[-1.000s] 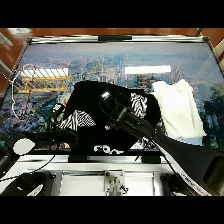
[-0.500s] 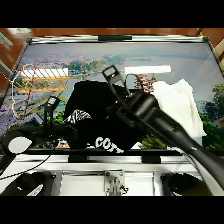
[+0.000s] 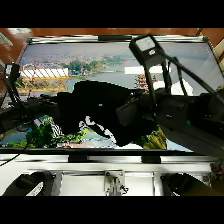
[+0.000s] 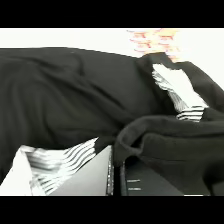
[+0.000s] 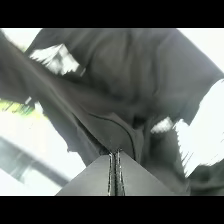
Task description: Fold the shirts.
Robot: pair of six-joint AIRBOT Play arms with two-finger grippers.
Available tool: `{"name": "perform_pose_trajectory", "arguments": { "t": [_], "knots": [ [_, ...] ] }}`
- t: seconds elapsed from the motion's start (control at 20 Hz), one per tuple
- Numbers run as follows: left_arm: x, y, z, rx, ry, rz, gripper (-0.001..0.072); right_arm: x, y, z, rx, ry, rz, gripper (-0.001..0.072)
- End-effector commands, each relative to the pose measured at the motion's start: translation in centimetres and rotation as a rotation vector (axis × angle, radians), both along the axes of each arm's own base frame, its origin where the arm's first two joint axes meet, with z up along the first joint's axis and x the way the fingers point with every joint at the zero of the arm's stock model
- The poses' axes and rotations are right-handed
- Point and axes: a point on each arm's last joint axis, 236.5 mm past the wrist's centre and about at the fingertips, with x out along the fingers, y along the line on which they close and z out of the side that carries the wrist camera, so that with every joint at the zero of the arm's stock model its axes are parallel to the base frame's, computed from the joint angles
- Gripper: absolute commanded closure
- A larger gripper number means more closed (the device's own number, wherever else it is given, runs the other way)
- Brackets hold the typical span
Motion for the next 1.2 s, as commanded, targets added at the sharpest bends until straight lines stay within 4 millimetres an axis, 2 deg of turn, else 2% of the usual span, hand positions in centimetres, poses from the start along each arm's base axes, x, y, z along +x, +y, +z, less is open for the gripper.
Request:
{"name": "perform_pose_trajectory", "arguments": {
  "t": [0.0,0.1,0.2,0.35,0.4,0.45,0.5,0.8,0.9,1.0,1.05,1.15],
  "knots": [
    [-1.5,1.7,-2.9,0.067,0.159,-0.004,0.0647,-2.0,0.6,-2.8,-0.018,0.144,0.012,0.0633],
    [-3.1,1.5,-5.2,0.099,0.261,-0.043,0.0647,-1.3,2.3,-5.0,-0.040,0.184,0.025,0.0633],
    [-4.1,0.9,-6.8,0.103,0.319,-0.073,0.0647,-0.4,4.9,-6.5,-0.030,0.188,0.084,0.0633],
    [-5.1,1.0,-9.0,0.123,0.383,-0.087,0.0635,1.2,7.5,-7.1,0.020,0.160,0.108,0.0633],
    [-5.4,1.1,-9.6,0.132,0.400,-0.092,0.0572,1.5,7.9,-7.1,0.030,0.151,0.108,0.0633],
    [-5.6,1.3,-9.9,0.147,0.403,-0.097,0.0476,1.7,8.1,-7.2,0.035,0.149,0.108,0.0633],
    [-5.5,1.7,-10.0,0.169,0.397,-0.096,0.0421,1.6,8.3,-7.3,0.037,0.156,0.110,0.0633],
    [-5.2,6.2,-11.6,0.293,0.437,-0.016,0.0420,0.7,8.0,-7.9,0.018,0.198,0.115,0.0633],
    [-5.1,7.1,-11.6,0.298,0.440,0.001,0.0414,0.7,8.0,-7.9,0.019,0.201,0.116,0.0633],
    [-4.7,7.5,-11.1,0.292,0.431,0.014,0.0273,0.5,8.1,-7.9,0.024,0.207,0.118,0.0633],
    [-4.4,7.4,-10.4,0.289,0.413,0.016,0.0242,0.5,8.1,-7.9,0.024,0.207,0.117,0.0633],
    [-3.4,7.4,-7.9,0.299,0.336,0.005,0.0240,0.6,8.1,-7.9,0.024,0.206,0.117,0.0632]
  ]
}}
